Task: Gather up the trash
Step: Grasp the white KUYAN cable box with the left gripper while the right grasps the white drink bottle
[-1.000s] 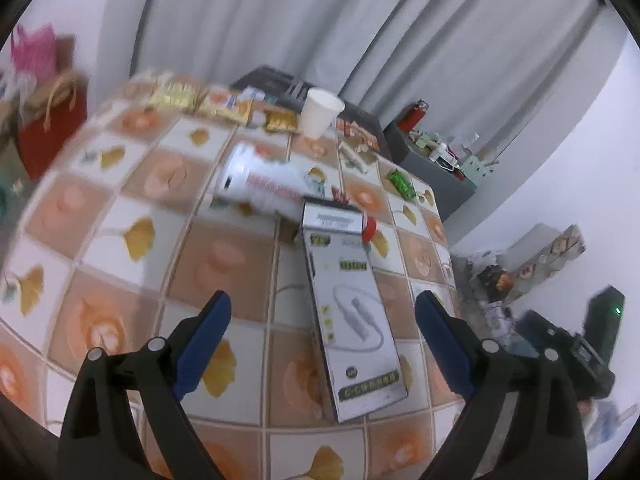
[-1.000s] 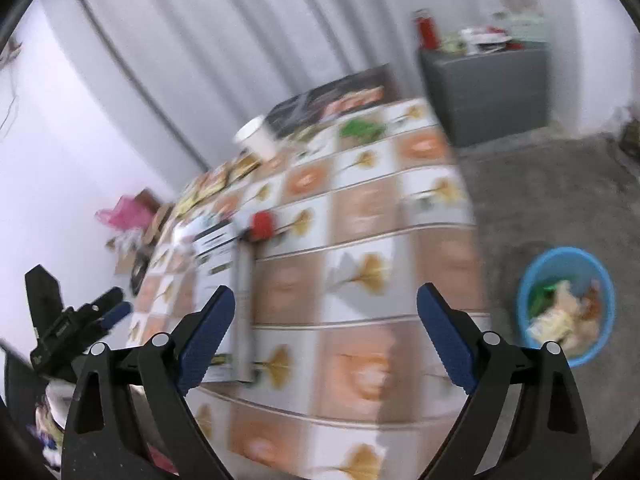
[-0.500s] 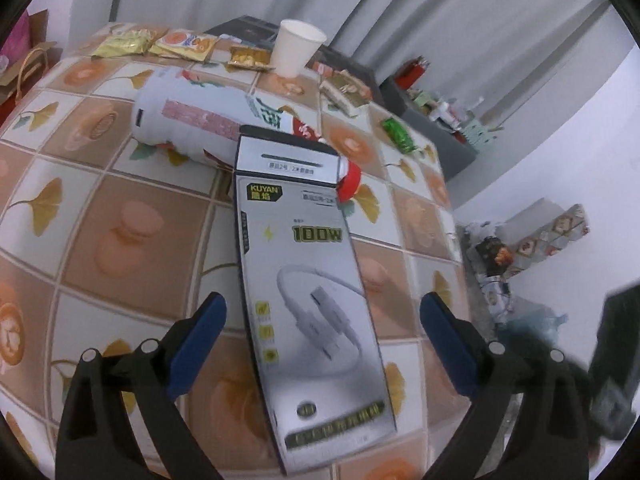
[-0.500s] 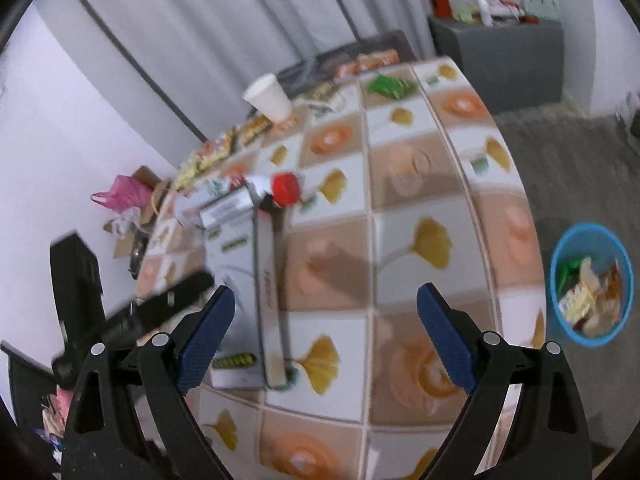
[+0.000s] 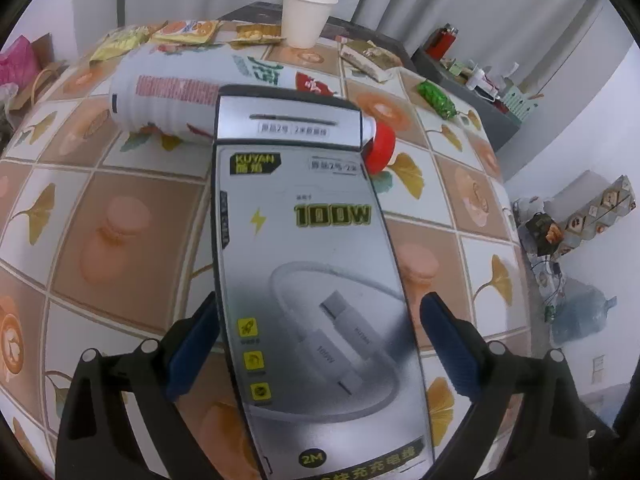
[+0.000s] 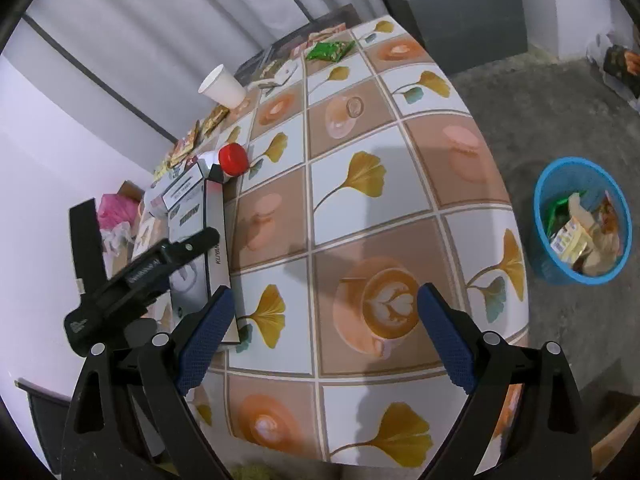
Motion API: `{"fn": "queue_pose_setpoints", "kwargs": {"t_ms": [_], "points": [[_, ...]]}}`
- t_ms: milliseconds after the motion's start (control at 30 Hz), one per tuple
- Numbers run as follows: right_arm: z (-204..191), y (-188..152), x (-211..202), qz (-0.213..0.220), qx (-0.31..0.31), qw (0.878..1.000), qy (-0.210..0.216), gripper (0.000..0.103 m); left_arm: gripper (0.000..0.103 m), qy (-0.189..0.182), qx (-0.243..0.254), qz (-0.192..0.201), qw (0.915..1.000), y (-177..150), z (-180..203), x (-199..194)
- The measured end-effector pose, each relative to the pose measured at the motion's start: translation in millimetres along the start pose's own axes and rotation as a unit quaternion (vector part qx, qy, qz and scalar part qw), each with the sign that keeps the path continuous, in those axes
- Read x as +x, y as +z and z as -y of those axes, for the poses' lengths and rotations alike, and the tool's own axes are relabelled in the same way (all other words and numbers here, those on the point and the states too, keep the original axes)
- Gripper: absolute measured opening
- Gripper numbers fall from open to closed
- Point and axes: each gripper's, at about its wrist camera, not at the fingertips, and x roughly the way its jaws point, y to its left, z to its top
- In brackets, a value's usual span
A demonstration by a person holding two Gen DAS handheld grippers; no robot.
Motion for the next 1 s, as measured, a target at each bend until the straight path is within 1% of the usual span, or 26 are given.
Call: {"fn": "queue_pose_setpoints", "kwargs": {"t_ms": [233, 300, 400, 533, 600, 633, 667, 700, 767, 900, 933, 1000], "points": [[6, -2, -2, 0.0, 0.007, 1.0, 0.005, 0.088, 0.095, 0.015, 0.025, 0.001, 0.9996, -4, 4, 1], [7, -2, -2, 0.0, 0.008, 1.0, 0.005, 0.088, 0.088, 0.016, 0.03, 0.004, 0.9994, -6, 4, 0], [5, 0, -3, 0.001, 0.004, 1.0, 0.007, 0.088, 0.084, 0.007, 0.036, 0.007, 0.9993, -8, 2, -4], [-12, 17, -5, 0.011, -0.035, 0.999, 0.008, 0.088, 0.083, 0.008, 0.041, 0.01, 0.9991, -18, -12, -13], [-28, 30, -6, 0.022, -0.068, 0.997, 0.013, 0.088, 0.083, 0.011, 0.041, 0.012, 0.999, -27, -23, -20], [-42, 38, -5, 0.032, -0.098, 0.995, 0.017, 0.088, 0.083, 0.014, 0.043, 0.013, 0.9989, -30, -29, -24], [-54, 45, -4, 0.04, -0.123, 0.991, 0.019, 0.088, 0.083, 0.017, 0.042, 0.013, 0.9989, -33, -35, -28], [-71, 53, 2, 0.049, -0.164, 0.985, 0.02, 0.088, 0.083, 0.02, 0.04, 0.014, 0.9989, -37, -42, -32], [-97, 64, 15, 0.051, -0.221, 0.974, 0.018, 0.088, 0.083, 0.034, 0.03, 0.016, 0.9989, -43, -59, -40], [-152, 82, 62, 0.028, -0.337, 0.941, 0.014, 0.088, 0.083, 0.06, 0.009, 0.022, 0.9979, -50, -85, -51], [-167, 85, 78, 0.019, -0.367, 0.93, 0.01, 0.088, 0.083, 0.065, 0.004, 0.023, 0.9976, -50, -91, -53], [-188, 91, 103, 0.006, -0.405, 0.914, 0.005, 0.088, 0.083, 0.076, -0.001, 0.025, 0.9968, -49, -98, -55]]}}
